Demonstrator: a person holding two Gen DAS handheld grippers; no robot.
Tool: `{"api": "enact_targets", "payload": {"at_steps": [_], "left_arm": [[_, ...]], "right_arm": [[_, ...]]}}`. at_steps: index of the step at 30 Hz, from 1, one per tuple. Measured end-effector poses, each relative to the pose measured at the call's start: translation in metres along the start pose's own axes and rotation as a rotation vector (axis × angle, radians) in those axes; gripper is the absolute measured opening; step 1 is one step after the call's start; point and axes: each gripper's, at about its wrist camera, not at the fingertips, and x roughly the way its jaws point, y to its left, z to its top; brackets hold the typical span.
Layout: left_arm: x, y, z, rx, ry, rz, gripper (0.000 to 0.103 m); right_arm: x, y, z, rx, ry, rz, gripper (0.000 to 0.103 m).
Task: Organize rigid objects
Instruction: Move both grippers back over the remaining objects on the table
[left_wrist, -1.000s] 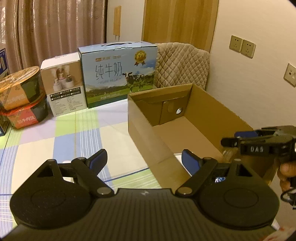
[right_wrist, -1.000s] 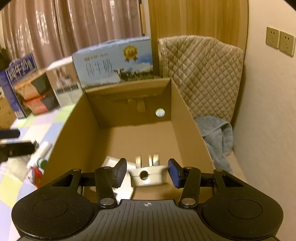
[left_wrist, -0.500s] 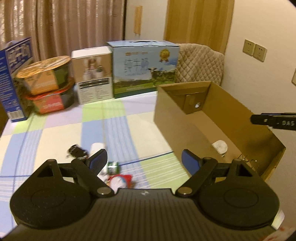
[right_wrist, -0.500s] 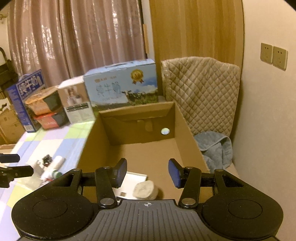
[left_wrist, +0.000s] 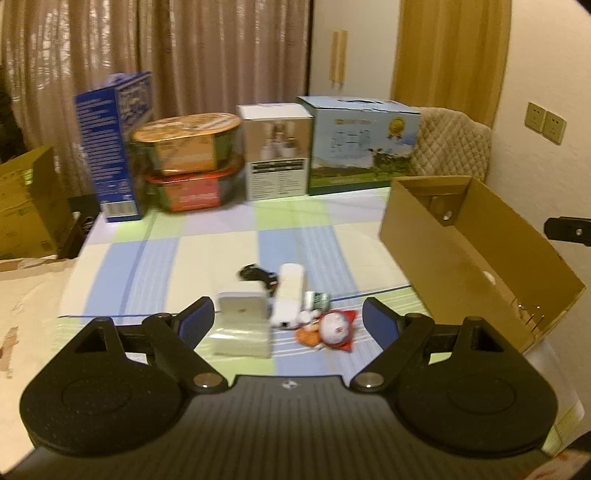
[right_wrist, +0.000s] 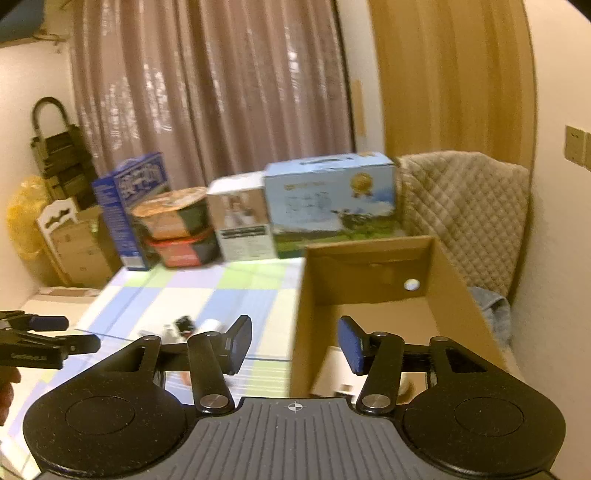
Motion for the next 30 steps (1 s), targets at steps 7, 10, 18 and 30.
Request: {"api": "enact_targets", "payload": {"at_steps": [7, 10, 18, 30], "left_arm": [[-0.018, 0.034, -0.025, -0.052, 0.018, 0.055, 0.085], [-0.017, 0.043, -0.038, -0.071, 0.036, 0.07, 0.085], [0.0, 0.06, -0.066, -0.08, 0.07, 0.108, 0.085], [0.057, 0.063, -0.088, -0.016, 0.093, 0.067, 0.089]], "right_arm": [[-0.005, 0.048, -0.017, -0.054, -0.02, 0.076, 0.06], [0.005, 0.066, -0.029, -0.085, -0.011, 0.103, 0.063], [0.044, 0.092, -0.062, -0.112, 0.064, 0.155, 0.067], [0.108, 0.091, -0.098, -0.113, 0.136, 0.137, 0.069]]}}
